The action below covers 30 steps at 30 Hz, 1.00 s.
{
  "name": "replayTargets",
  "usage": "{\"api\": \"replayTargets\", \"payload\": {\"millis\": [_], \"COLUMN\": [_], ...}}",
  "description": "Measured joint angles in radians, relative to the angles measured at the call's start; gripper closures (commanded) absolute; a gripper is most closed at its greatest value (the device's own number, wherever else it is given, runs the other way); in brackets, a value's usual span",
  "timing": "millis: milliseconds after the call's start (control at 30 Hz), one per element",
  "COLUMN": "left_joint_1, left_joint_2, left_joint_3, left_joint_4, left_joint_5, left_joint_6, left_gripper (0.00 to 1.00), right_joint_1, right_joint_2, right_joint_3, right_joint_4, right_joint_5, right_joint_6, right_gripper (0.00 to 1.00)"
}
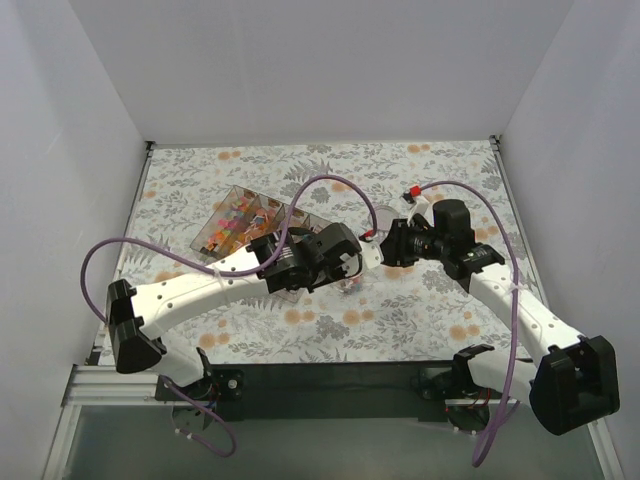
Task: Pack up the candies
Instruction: Place the fake candies in the packing bottle.
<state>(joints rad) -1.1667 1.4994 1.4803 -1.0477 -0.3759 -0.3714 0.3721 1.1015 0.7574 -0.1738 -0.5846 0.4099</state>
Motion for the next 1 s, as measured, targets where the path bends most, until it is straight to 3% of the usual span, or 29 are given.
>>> {"api": "replayTargets", "payload": {"millis": [100,300,600,1000], "left_joint_1": [0.025,0.070,0.090,0.103], "left_joint_2": [-0.025,-0.084,-0.170,-0.149], "left_joint_3": [-0.029,-0.101,-0.180,-0.192], "left_joint_4": [0.032,0.108,0.229,0.229], "left_joint_5": [0.050,0.150,0.236,0.200], "left_joint_6": [-0.008,-0.022,-0.048,-0.068], "left_gripper": [1.00,1.00,1.00,1.00], "right_joint_1": [-0.002,-0.015,-0.019,-0.064], "right_joint_2": [0.000,0.000,0.004,0.000], "right_joint_3": [-0.023,-0.035,-0.035,-0.034], "right_joint_4": [0.014,0.020,0.020,-0.010], "right_joint_5": [-0.004,-0.013,-0.031,0.006], "right_joint_6": [0.006,0.010,0.011,-0.018], "right_gripper": [0.79,0.86,0.87,0.57]}}
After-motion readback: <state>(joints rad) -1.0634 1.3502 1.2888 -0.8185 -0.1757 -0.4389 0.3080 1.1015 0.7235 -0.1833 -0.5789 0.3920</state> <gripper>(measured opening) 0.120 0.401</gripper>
